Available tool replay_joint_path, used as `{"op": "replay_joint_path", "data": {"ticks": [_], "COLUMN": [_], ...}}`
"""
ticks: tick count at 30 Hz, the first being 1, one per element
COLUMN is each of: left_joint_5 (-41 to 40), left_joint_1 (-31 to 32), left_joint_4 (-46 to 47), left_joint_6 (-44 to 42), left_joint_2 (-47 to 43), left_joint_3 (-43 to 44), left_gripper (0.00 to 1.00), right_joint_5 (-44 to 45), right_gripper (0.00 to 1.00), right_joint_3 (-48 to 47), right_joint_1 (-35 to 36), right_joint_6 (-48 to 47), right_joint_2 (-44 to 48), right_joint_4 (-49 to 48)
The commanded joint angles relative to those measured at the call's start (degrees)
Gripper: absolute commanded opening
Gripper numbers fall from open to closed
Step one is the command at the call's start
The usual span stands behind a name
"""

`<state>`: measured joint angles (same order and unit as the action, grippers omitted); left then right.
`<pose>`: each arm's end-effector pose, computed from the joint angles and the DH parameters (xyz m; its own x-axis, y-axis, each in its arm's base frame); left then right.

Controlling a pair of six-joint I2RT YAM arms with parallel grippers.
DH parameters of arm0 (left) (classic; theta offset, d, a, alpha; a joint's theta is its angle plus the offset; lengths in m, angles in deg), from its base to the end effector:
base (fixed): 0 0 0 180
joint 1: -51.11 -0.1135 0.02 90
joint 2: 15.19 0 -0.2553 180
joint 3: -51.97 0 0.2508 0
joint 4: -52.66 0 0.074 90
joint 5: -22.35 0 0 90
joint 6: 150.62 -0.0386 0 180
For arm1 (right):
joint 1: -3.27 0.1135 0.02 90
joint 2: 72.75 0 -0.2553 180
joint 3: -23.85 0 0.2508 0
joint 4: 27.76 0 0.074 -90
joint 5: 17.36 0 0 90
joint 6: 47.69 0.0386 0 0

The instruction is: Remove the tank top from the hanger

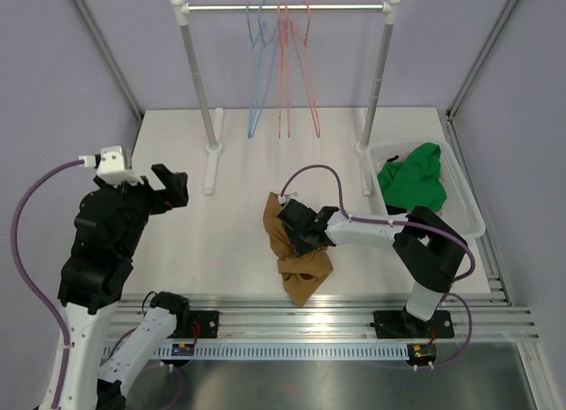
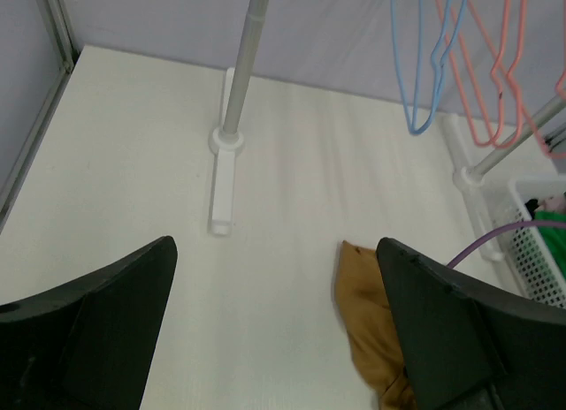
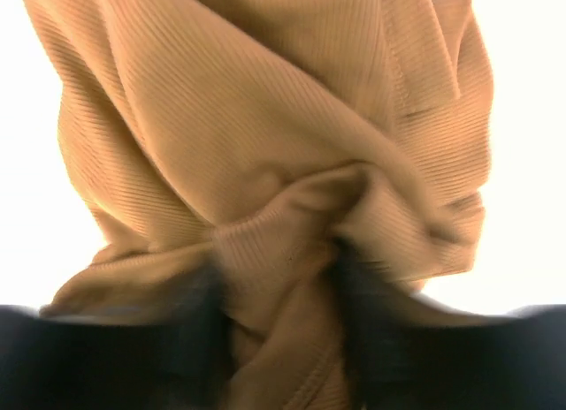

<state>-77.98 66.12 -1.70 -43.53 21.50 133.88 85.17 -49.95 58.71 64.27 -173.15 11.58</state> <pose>0.1008 -0.0199 0.4263 -0.1713 -0.2534 -0.9521 0.0350 0.9642 -0.2629 0.1974 0.2719 0.1503 -0.7623 -0.4631 -0.4522 -0.5054 0.8623 -0.0313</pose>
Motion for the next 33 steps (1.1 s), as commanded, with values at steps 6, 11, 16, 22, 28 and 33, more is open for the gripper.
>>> {"op": "replay_joint_path", "data": {"ticks": [6,11,16,22,28,33], "left_joint_5": [-2.41,-1.63,-1.36,-1.98,-3.21,-3.21], "left_joint_1": [-0.06,-0.06,-0.06,-0.06,-0.06,-0.06], "left_joint_4": [4.74,4.82,5.44,5.36,5.09,5.27], "left_joint_6": [-5.13,-4.69,-4.51,-4.34,-4.16,-3.99], "left_joint_2": [-6.89,-6.27,-7.85,-8.21,-8.74,-8.83], "left_joint_3": [-16.91,-17.89,-18.85,-18.85,-19.03,-19.03], "left_gripper": [0.99,0.99,0.99,0.99,0.99,0.99], "right_joint_5": [0.11,11.95,19.36,26.65,29.14,17.55], "right_gripper": [0.00,0.00,0.00,0.00,0.00,0.00], "right_joint_3": [-1.99,-8.83,-17.28,-28.97,-32.24,-26.00], "right_joint_1": [0.99,0.72,-3.74,-13.85,-31.59,-45.74], "right_joint_6": [0.99,-0.16,-1.30,-5.60,-10.44,-9.48], "right_joint_2": [9.14,17.68,24.28,29.03,29.12,25.27], "right_joint_4": [2.44,12.10,21.42,27.05,25.49,20.92]}}
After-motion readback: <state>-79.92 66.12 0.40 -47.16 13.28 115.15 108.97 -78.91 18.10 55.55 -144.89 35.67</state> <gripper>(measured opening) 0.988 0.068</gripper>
